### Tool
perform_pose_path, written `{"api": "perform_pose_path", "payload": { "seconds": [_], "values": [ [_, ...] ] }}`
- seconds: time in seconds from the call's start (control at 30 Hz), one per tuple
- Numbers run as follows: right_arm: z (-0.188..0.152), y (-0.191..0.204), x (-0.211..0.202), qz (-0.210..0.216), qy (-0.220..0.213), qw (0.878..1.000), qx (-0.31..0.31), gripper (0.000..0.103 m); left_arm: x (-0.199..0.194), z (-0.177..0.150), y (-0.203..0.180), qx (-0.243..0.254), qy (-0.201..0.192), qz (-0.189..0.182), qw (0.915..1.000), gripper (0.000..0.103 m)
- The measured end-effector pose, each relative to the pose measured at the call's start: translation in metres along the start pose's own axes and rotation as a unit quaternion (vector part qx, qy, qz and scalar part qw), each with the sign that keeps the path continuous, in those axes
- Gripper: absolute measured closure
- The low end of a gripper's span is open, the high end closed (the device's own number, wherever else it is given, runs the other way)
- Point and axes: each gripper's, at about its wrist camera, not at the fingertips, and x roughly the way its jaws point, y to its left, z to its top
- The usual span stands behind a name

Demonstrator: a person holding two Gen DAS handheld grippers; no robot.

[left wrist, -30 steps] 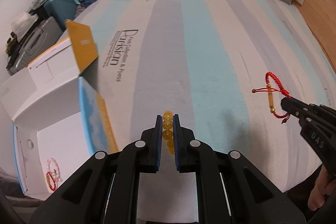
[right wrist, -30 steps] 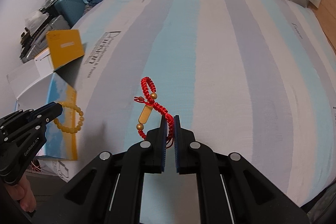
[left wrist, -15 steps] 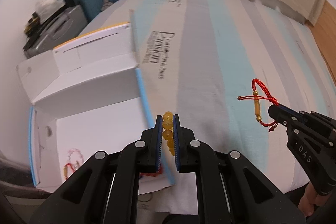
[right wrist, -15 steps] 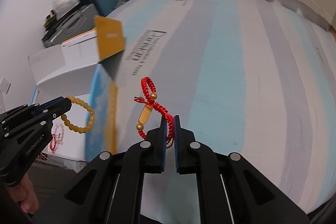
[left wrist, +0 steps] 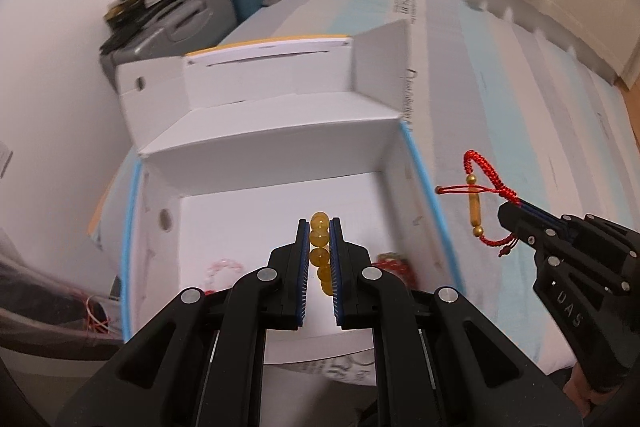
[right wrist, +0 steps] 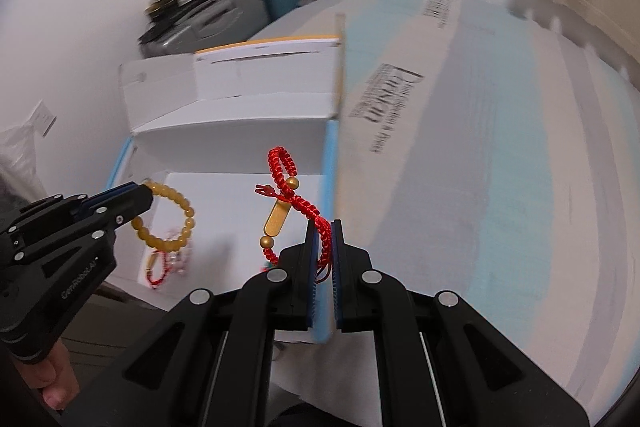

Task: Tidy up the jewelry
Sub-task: 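Carry the yellow and red cord bracelets into the white box and open both tools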

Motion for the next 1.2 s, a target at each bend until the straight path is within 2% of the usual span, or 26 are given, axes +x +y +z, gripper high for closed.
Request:
{"api": "perform_pose_path", "payload": {
  "seconds": [0.27, 0.5, 0.83, 1.2],
  "values": [
    [0.004, 0.061, 0.022, 0.017, 0.013, 0.999, -0.031, 0.098, 0.001, -0.012, 0.058, -0.03, 0.008, 0.014, 0.9994, 0.094],
    [-0.003, 0.09, 0.048, 0.02, 0.037, 0.998, -0.045, 0.098, 0.02, -0.025, 0.092, -0.047, 0.027, 0.02, 0.9983, 0.094],
    [-0.019, 0.094, 0.099, -0.003, 0.099, 0.994, -0.041, 0.098, 0.06, -0.036, 0.102, -0.051, 0.062, 0.016, 0.9967, 0.094],
    [-0.032, 0.084, 0.15, -0.028, 0.163, 0.986, -0.034, 0.098, 0.115, -0.051, 0.112, -0.053, 0.119, 0.018, 0.9913, 0.094]
  ]
}}
